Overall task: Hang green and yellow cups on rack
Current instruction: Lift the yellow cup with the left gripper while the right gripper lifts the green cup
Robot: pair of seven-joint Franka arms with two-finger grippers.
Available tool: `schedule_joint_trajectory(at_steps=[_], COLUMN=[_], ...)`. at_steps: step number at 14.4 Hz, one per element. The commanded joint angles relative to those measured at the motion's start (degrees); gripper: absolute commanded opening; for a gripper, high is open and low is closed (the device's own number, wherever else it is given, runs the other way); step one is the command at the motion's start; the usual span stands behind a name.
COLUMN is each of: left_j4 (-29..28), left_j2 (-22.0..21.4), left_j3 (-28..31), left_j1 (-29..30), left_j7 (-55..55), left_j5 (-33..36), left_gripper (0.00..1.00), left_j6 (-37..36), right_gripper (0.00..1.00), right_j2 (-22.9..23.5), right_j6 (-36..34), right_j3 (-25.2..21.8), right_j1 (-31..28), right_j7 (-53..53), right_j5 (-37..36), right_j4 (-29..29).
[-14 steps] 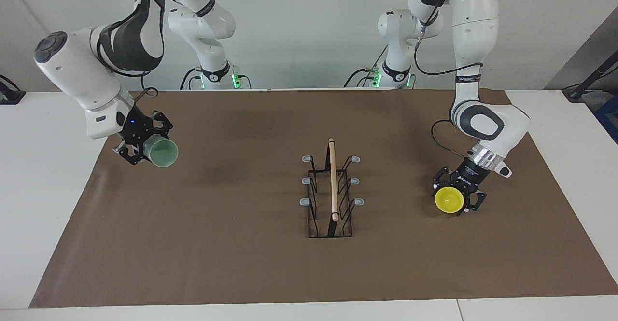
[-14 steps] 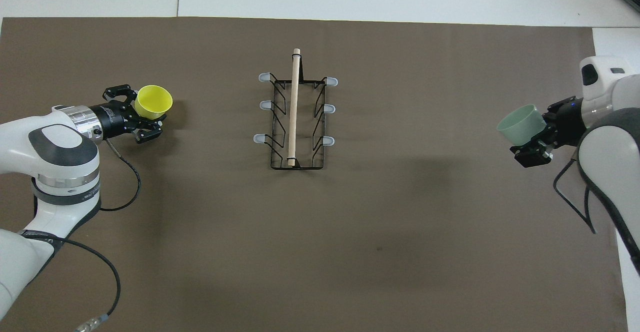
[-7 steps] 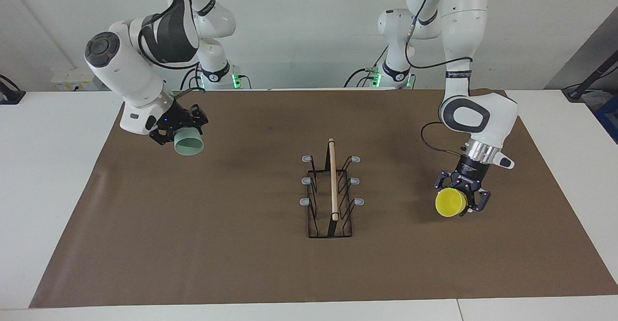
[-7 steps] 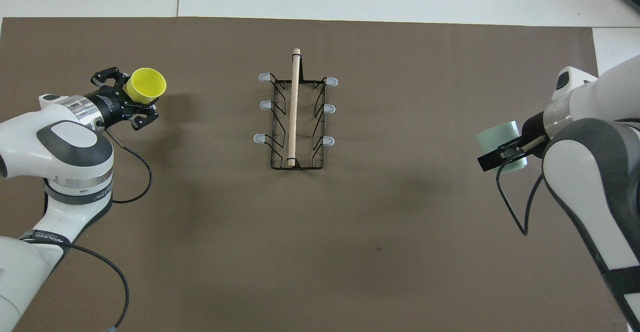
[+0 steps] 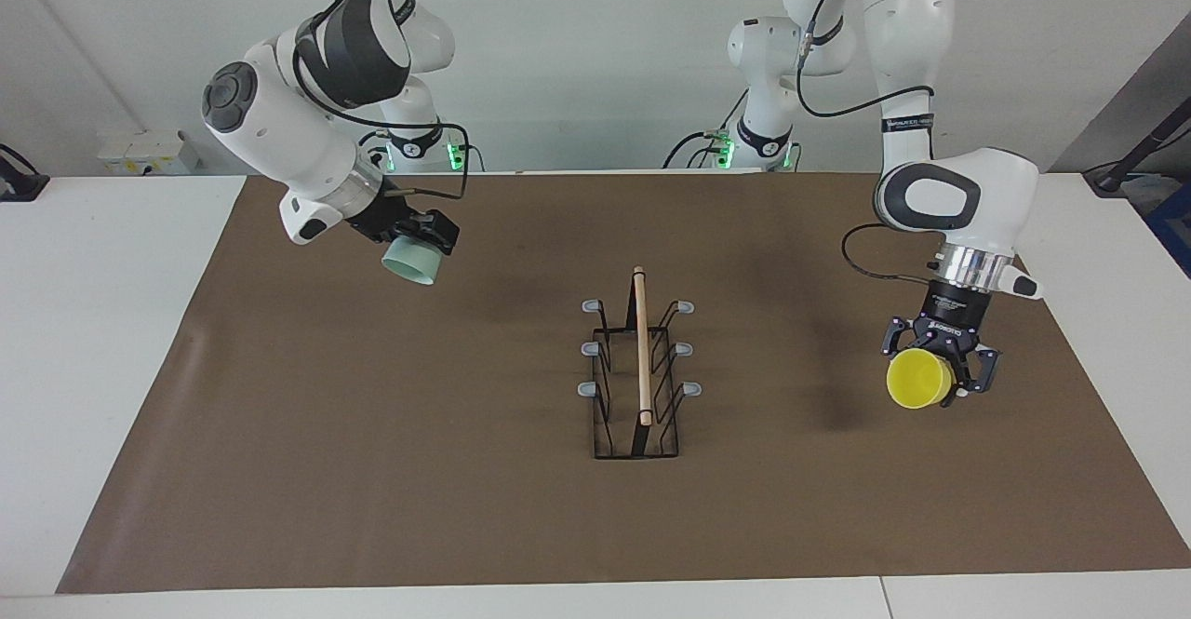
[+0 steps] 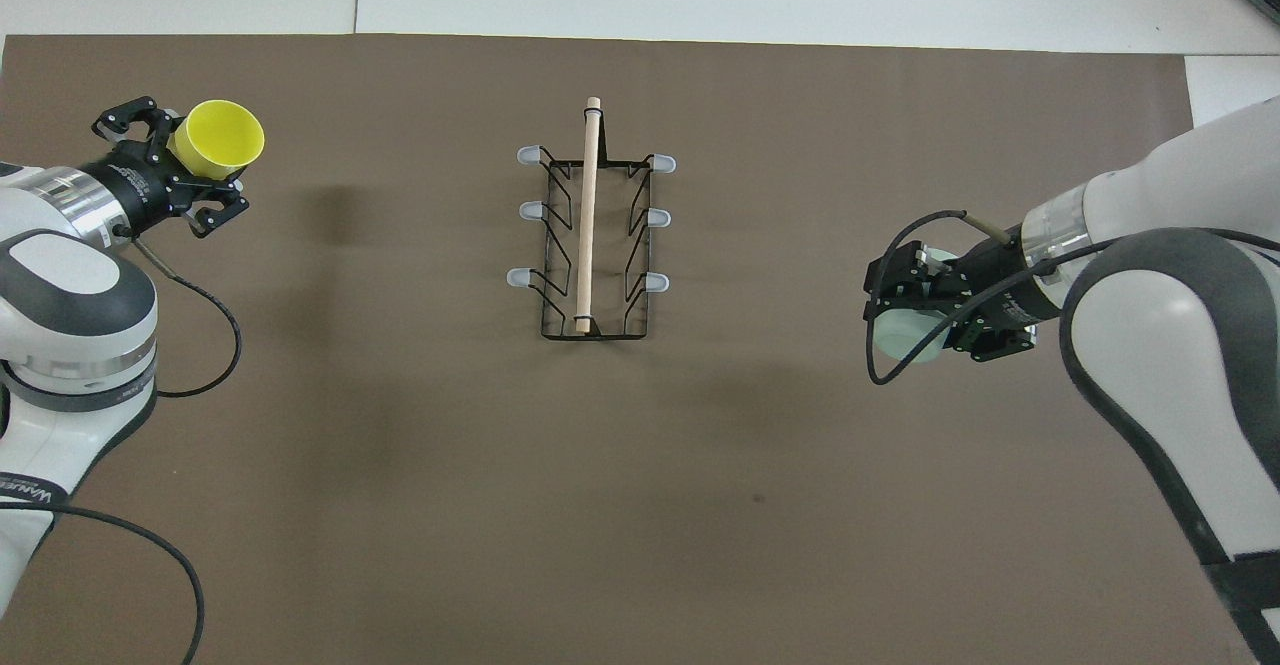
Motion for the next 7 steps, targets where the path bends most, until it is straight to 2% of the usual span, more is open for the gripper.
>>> schedule_joint_trajectory(at_steps=[1, 3, 4, 7], left_j4=[2.3, 2.7, 2.7, 2.9], left_j2=[-0.3, -1.7, -2.8, -4.1], left_j3=[0.3, 0.3, 0.2, 0.1], left_j1=[-0.1, -0.1, -0.4, -1.6], left_j7=[0.4, 1.3, 1.3, 1.2], left_j5=[8.3, 13.6, 19.0, 28.9], left_gripper=[0.00, 0.00, 0.00, 0.00], left_j6=[-1.0, -2.0, -3.4, -4.9], right_gripper=[0.00, 0.00, 0.00, 0.00], right_j2=[-0.3, 1.1, 2.2, 4.1], right_j6=[2.7, 5.5, 7.0, 16.1], right_j3=[0.4, 0.5, 0.7, 0.7], right_j1=[-0.5, -0.4, 1.7, 6.0], right_j7=[14.5, 21.7, 23.8, 33.2], right_j5=[8.7, 15.5, 18.7, 28.8], right_j4=[-0.7, -0.7, -0.8, -0.9])
